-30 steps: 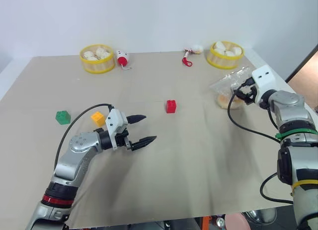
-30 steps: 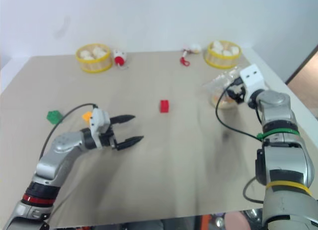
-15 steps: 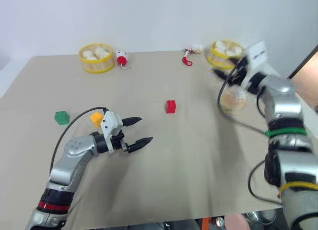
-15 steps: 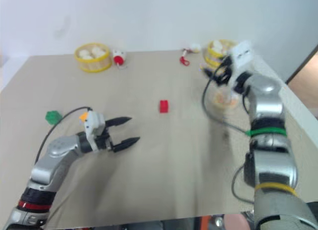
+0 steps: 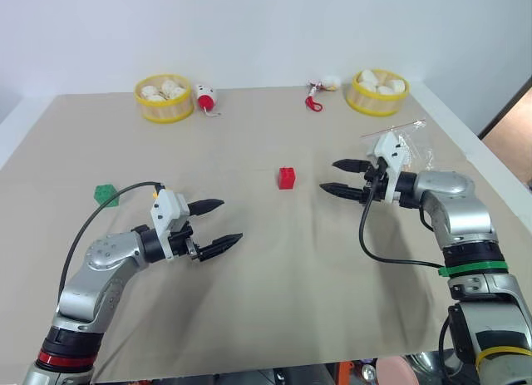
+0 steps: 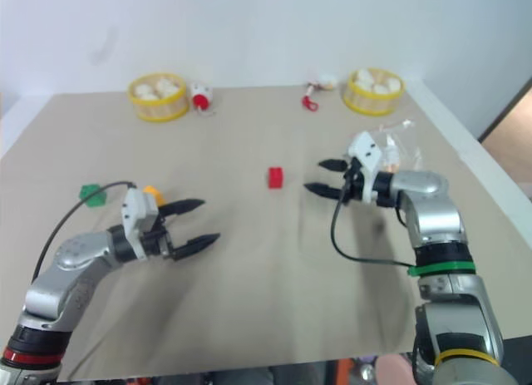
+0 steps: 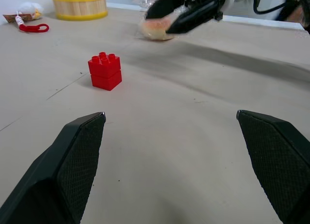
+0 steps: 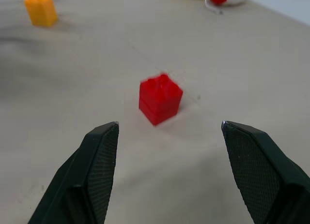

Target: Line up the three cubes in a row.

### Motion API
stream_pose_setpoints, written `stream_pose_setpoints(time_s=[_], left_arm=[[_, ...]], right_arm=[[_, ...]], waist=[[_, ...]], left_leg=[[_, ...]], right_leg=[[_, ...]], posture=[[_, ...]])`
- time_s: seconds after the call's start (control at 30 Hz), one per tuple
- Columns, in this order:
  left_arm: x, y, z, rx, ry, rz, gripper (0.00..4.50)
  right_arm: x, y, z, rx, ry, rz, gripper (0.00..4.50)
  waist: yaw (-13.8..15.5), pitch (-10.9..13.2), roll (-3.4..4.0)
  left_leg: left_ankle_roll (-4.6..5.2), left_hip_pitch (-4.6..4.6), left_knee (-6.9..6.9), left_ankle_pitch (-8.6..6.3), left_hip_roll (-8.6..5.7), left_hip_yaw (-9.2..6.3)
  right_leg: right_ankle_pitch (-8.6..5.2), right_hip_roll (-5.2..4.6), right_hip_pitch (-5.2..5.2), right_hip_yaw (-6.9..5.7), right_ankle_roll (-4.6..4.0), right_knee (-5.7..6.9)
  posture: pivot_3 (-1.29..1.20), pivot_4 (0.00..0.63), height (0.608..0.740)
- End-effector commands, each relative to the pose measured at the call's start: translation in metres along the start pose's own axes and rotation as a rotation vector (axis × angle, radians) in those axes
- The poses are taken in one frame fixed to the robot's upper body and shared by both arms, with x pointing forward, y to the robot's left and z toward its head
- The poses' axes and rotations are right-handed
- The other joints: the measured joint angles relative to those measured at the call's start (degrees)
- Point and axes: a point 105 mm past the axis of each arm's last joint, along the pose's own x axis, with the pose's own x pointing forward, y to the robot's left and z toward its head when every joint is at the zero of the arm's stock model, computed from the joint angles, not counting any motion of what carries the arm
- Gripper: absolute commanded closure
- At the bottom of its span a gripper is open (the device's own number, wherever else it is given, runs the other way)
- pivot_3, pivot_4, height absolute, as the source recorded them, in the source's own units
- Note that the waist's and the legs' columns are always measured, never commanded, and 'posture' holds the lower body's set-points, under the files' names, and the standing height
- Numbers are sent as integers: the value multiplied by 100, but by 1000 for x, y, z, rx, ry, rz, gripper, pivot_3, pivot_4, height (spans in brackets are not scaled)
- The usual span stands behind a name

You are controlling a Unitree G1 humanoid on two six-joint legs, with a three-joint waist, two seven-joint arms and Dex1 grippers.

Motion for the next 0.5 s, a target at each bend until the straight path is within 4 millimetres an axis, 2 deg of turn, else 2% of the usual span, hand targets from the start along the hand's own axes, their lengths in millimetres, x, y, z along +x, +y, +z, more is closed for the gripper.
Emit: stream_pose_setpoints(time_s=[0.03, 0.23, 0.5], left_arm=[[-3, -1, 12, 38, -23, -1, 0], [-6, -3, 13, 40, -16, 8, 0], [-14, -4, 18, 46, -22, 62, 0]], right_arm=[[13, -8, 7, -50, -2, -1, 1008], [38, -23, -5, -56, 48, -66, 1008], [54, -14, -6, -41, 54, 24, 1008]], waist=[[-18, 0, 0], [-23, 1, -1], [-16, 1, -1]], left_leg=[[0, 0, 0, 0, 1, 2], [0, -3, -3, 0, 2, 2], [-1, -6, -5, -1, 2, 3]], right_leg=[[0, 1, -1, 2, 0, 0], [0, 4, -3, 5, 0, 0], [-3, 2, -3, 7, -2, -1]], posture=[[0, 150, 740], [0, 150, 740], [0, 150, 740]])
